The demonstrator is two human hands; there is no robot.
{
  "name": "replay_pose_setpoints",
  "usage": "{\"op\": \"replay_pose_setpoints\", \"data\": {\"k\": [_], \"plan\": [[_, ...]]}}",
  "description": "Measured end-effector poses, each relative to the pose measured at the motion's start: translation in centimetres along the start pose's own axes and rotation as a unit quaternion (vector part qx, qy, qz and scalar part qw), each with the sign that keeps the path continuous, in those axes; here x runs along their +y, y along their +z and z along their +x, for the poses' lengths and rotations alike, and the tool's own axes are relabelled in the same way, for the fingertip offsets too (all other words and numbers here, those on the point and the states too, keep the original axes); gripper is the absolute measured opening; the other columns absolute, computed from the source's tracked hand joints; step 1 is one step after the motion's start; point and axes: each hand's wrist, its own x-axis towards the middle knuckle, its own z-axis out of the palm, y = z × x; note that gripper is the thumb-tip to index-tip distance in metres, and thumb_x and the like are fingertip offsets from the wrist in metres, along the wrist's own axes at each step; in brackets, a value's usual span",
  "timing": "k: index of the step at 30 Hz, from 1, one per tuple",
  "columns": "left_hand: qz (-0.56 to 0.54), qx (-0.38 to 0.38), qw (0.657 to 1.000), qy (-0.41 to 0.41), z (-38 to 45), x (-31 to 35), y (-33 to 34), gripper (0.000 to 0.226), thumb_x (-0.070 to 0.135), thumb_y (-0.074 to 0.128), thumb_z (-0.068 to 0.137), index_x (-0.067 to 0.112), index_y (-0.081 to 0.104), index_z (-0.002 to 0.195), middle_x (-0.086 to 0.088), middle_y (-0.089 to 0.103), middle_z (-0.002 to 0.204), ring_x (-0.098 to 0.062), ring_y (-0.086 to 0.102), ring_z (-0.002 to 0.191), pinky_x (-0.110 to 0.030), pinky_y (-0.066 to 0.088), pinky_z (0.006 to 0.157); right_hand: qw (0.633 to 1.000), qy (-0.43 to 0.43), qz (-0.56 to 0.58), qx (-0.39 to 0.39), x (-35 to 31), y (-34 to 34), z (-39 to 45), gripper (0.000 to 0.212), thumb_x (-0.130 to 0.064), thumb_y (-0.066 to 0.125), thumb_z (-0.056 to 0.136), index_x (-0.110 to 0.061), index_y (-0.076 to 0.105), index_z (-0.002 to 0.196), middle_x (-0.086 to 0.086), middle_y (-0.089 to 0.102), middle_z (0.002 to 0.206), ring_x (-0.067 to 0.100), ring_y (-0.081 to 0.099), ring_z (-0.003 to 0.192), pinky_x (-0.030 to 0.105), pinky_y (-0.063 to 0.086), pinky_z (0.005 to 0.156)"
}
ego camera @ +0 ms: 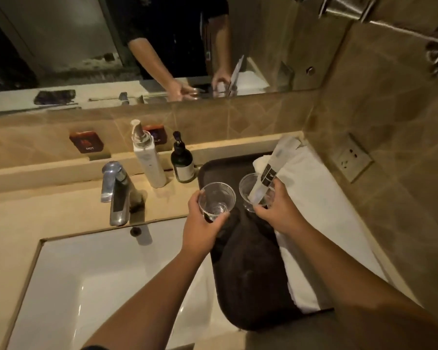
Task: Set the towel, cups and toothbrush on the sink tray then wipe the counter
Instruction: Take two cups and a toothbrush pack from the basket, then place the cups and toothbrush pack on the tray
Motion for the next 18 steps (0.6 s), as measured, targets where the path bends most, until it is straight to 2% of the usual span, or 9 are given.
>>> {"op": "replay_pose_setpoints", "data": {"k": [2, 3, 6, 8, 12, 15, 18], "plan": [[-0.002, 0.007, 1.0, -0.008, 1.5, -0.5, 0.8, 0.087, 0.066, 0.077, 0.065, 0.067, 0.018, 0.13, 0.049, 0.038, 0.122, 0.012, 0.049, 0.1, -0.005, 0.036, 0.08, 1.0, -0.004, -0.007, -0.01, 0.7, 0.3, 2.2, 0.086, -0.019, 0.077, 0.077, -0.026, 0.025, 0.144, 0.001, 0.046, 0.143, 0.019, 0.047, 0.131, 0.047, 0.04, 0.109], [0.0, 0.009, 1.0, -0.012, 2.1, -0.6, 1.2, 0.087, 0.065, 0.077, 0.066, 0.067, 0.018, 0.13, 0.05, 0.037, 0.12, 0.012, 0.049, 0.1, -0.005, 0.036, 0.08, 1.0, -0.005, -0.014, -0.014, 1.1, 0.4, 3.2, 0.086, -0.018, 0.078, 0.077, -0.026, 0.025, 0.145, 0.001, 0.046, 0.143, 0.018, 0.047, 0.131, 0.047, 0.04, 0.109], [0.008, 0.016, 1.0, -0.02, 3.4, -1.0, 1.8, 0.089, 0.057, 0.08, 0.069, 0.057, 0.021, 0.136, 0.037, 0.038, 0.125, 0.009, 0.047, 0.105, -0.005, 0.035, 0.081, 0.999, -0.005, -0.037, -0.017, 2.1, 0.7, 5.1, 0.089, -0.018, 0.077, 0.079, -0.026, 0.021, 0.147, 0.001, 0.041, 0.146, 0.019, 0.044, 0.133, 0.045, 0.039, 0.11], [0.017, 0.019, 0.999, -0.019, 3.9, -1.0, 2.0, 0.088, 0.058, 0.08, 0.069, 0.057, 0.021, 0.135, 0.033, 0.039, 0.128, 0.014, 0.048, 0.102, -0.002, 0.033, 0.08, 0.998, 0.005, -0.061, -0.01, 2.6, 0.8, 5.8, 0.089, -0.02, 0.077, 0.08, -0.027, 0.019, 0.147, 0.001, 0.038, 0.148, 0.02, 0.042, 0.134, 0.046, 0.039, 0.11], [0.042, 0.019, 0.999, -0.021, 4.6, -1.0, 2.4, 0.089, 0.056, 0.08, 0.071, 0.051, 0.022, 0.139, 0.021, 0.045, 0.14, 0.011, 0.044, 0.106, -0.001, 0.033, 0.081, 0.998, 0.018, -0.053, -0.008, 3.3, 0.6, 6.3, 0.085, -0.021, 0.076, 0.081, -0.031, 0.021, 0.144, 0.001, 0.041, 0.147, 0.022, 0.043, 0.134, 0.047, 0.04, 0.109], [0.055, 0.02, 0.998, -0.022, 4.8, -1.1, 2.4, 0.09, 0.053, 0.081, 0.072, 0.049, 0.023, 0.14, 0.017, 0.046, 0.143, 0.008, 0.044, 0.11, 0.0, 0.031, 0.08, 0.998, 0.018, -0.055, -0.009, 3.3, 0.4, 6.3, 0.085, -0.022, 0.077, 0.08, -0.033, 0.022, 0.144, 0.0, 0.042, 0.147, 0.022, 0.044, 0.133, 0.046, 0.04, 0.109], [0.056, 0.019, 0.998, -0.024, 4.9, -1.1, 2.5, 0.09, 0.05, 0.082, 0.072, 0.047, 0.023, 0.14, 0.014, 0.046, 0.144, 0.005, 0.042, 0.114, -0.002, 0.031, 0.081, 0.998, 0.018, -0.056, -0.022, 3.2, 0.3, 6.2, 0.091, -0.025, 0.078, 0.08, -0.037, 0.016, 0.145, -0.002, 0.035, 0.153, 0.022, 0.038, 0.139, 0.045, 0.034, 0.113]]}}
